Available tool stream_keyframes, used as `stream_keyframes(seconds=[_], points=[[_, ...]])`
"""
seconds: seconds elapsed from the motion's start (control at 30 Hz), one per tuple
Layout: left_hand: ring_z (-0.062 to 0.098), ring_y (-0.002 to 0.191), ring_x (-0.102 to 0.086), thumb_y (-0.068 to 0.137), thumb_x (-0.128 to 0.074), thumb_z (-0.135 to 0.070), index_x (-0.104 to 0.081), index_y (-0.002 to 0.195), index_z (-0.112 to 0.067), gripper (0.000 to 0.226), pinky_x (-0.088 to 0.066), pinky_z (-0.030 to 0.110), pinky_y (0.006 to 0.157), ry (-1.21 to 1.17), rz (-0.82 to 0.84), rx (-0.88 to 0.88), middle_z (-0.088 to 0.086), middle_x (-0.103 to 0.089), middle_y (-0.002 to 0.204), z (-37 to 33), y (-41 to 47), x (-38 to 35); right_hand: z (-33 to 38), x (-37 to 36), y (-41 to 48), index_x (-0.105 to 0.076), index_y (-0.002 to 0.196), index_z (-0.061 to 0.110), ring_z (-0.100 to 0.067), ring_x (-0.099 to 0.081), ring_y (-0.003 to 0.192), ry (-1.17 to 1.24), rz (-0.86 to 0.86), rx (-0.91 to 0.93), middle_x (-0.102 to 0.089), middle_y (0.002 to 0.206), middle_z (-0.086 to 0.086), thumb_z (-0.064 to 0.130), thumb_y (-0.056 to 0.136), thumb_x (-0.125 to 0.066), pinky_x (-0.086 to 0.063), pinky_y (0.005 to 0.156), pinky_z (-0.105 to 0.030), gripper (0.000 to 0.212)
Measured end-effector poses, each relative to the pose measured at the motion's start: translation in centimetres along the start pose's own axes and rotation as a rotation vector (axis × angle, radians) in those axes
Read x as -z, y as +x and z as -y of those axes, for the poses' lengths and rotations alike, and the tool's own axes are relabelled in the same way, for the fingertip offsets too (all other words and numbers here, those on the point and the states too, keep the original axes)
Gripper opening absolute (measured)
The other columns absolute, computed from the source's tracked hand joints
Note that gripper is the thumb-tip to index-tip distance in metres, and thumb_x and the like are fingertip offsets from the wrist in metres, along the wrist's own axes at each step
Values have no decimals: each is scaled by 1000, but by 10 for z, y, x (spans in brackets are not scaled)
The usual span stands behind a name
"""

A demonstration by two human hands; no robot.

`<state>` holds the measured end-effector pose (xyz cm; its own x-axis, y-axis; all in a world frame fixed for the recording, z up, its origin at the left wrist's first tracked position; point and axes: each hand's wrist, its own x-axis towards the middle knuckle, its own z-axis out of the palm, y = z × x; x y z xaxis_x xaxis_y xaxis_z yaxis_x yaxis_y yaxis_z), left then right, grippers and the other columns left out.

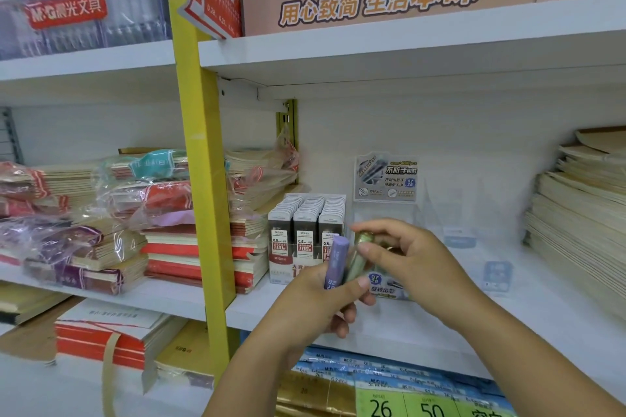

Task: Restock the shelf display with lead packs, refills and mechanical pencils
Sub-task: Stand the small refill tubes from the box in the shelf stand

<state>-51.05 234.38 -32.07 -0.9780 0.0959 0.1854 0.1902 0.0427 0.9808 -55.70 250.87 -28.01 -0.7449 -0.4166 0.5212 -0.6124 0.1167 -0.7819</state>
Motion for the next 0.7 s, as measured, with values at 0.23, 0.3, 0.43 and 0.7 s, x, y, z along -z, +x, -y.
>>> stream_keyframes(seconds=[0.23,0.3,0.43,0.7], points=[[10,63,-60,98,-61,-30,-61,118,-16,24,-46,22,50,-50,24,0,8,-76,104,-2,-3,-1,-5,16,-2,-63,102,38,-11,-71,88,155,13,-99,-75,93,7,25,89,-65,-55,74,-31,19],[10,59,-57,98,-61,-30,-60,118,-17,23,-45,22,49,-58,8,3,6,-77,99,-1,-1,-2,-6,17,-2,-64,103,31,-11,-71,86,168,-4,-84,-75,92,4,20,88,-66,-52,72,-26,18],[7,47,-40,96,-62,-37,-59,102,-19,20,-36,19,45,58,-124,31,-8,-55,62,4,6,0,-2,20,16,-60,99,29,-11,-70,78,96,-320,105,-73,88,5,16,88,-66,-52,66,-18,18],[8,53,-42,101,-49,-37,-42,100,-25,14,-39,22,49,69,-97,37,-9,-52,67,9,8,10,-24,24,76,-58,104,26,-15,-64,86,-383,-128,-98,-64,93,2,24,89,-67,-47,71,-26,18]])
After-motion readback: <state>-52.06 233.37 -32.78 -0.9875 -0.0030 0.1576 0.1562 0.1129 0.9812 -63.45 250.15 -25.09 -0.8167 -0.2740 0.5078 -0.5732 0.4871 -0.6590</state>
